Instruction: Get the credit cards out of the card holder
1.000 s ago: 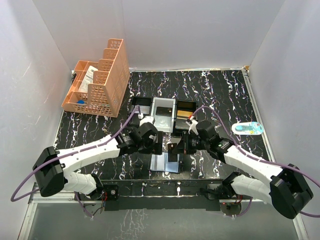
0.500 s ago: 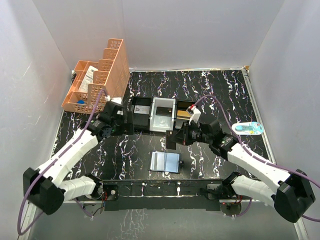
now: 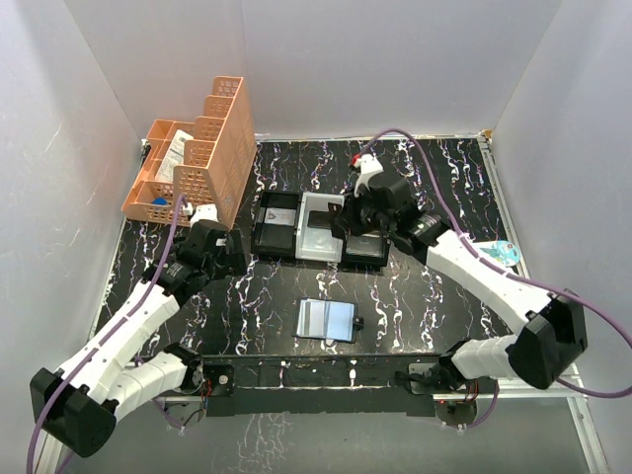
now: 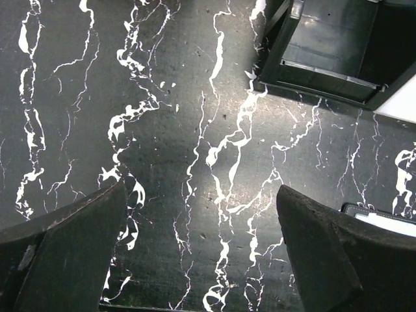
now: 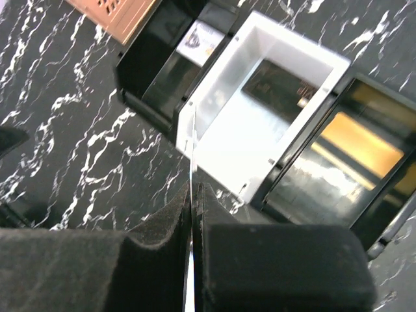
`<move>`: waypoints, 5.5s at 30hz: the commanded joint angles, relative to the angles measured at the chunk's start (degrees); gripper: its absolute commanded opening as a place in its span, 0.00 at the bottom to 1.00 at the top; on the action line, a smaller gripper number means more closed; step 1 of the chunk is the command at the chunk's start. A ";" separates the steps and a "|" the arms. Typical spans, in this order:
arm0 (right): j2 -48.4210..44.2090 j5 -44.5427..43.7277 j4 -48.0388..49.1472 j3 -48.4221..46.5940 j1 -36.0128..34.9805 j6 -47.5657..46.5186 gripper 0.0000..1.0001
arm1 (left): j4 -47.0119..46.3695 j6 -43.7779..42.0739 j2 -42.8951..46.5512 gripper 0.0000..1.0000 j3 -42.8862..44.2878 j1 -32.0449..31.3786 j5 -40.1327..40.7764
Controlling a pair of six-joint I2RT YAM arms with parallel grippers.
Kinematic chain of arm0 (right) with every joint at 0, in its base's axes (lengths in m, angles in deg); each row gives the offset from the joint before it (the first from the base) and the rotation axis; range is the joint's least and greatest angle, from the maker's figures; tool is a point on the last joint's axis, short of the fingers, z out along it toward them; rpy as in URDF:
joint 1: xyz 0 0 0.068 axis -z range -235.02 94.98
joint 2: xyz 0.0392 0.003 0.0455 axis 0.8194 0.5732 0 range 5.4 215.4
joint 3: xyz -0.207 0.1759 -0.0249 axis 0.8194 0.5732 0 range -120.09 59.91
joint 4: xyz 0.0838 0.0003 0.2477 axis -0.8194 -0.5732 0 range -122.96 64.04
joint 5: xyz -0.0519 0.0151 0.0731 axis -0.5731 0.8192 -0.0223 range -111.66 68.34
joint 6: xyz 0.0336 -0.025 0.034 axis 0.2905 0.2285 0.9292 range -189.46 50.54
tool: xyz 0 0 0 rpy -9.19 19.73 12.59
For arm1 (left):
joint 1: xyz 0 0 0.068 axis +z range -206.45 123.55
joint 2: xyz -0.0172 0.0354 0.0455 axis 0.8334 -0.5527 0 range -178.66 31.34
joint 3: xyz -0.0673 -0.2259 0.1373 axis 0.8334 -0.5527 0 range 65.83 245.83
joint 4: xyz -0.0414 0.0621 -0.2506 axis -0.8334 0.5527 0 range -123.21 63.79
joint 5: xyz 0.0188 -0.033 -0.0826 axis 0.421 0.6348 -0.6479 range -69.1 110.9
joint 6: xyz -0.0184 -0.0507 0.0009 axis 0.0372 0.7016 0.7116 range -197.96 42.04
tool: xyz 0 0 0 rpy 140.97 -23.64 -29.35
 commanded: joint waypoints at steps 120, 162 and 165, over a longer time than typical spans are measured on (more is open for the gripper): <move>36.95 -12.24 14.55 -19.51 -3.52 -53.06 0.53 | 4.91 4.96 5.21 0.99 1.11 0.89 15.18; -9.99 -14.45 3.78 18.12 -18.03 29.98 0.69 | 4.18 4.53 4.65 0.99 0.84 0.90 12.32; -5.29 -22.07 -1.04 15.55 -24.50 34.18 0.60 | 4.07 4.34 4.36 0.99 0.88 0.90 12.30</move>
